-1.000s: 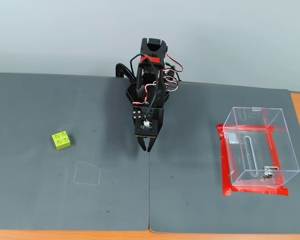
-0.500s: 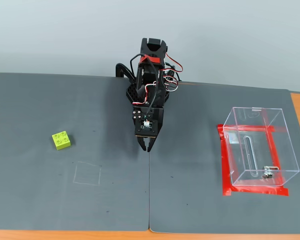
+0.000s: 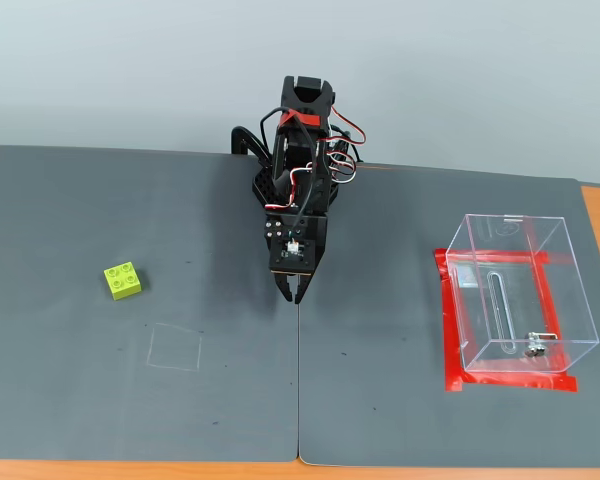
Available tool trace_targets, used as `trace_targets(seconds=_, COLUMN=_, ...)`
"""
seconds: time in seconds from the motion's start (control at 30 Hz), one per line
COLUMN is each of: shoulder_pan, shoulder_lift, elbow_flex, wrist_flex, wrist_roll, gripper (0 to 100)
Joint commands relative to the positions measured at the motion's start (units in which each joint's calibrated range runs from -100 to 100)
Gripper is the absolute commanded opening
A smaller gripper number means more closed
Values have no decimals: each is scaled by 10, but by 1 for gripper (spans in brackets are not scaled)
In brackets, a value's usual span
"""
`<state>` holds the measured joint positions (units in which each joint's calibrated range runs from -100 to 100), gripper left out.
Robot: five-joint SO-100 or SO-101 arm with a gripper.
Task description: Pick the green lego block and place it into the transparent box
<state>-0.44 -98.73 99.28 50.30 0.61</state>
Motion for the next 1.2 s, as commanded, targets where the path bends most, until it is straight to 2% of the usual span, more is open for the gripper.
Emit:
trace_targets(seconds=0.0, shoulder_pan=3, shoulder_lift=-6, elbow_flex=4, wrist_flex=1, wrist_roll=0, gripper=2)
trace_targets(seconds=0.5, shoulder_pan=-1, shoulder_lift=-6, elbow_flex=-4, wrist_flex=1, wrist_roll=-1, gripper=2)
trace_targets(seconds=0.8, shoulder_pan=6, shoulder_lift=4, elbow_flex=-151, wrist_flex=84, wrist_roll=-1, gripper=2)
trace_targets(seconds=1.17, shoulder_pan=24, shoulder_lift=224, elbow_flex=-332, wrist_flex=83, wrist_roll=-2, gripper=2)
